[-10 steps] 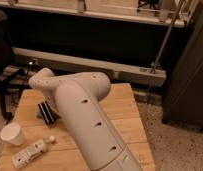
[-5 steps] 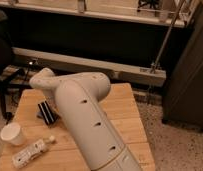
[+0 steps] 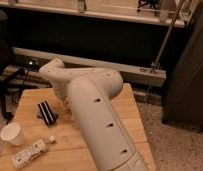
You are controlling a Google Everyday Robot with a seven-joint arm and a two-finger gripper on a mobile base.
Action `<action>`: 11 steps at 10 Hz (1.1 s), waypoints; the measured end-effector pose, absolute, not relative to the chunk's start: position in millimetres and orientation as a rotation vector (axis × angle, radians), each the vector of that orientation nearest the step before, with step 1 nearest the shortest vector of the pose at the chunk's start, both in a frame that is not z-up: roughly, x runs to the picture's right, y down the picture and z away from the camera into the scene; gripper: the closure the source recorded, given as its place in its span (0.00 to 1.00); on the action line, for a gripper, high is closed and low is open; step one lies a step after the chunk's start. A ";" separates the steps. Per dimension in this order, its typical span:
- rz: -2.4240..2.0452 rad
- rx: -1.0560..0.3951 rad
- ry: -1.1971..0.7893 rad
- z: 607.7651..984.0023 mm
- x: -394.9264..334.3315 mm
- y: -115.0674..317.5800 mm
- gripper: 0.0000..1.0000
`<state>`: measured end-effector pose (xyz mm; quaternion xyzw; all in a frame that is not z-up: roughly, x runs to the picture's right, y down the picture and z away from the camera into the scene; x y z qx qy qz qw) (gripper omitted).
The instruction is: Place the pepper in the ceramic cup
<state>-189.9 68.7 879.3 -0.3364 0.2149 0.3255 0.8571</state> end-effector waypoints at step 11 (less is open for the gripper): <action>0.468 -0.738 -0.134 723.5 -359.7 47.2 0.95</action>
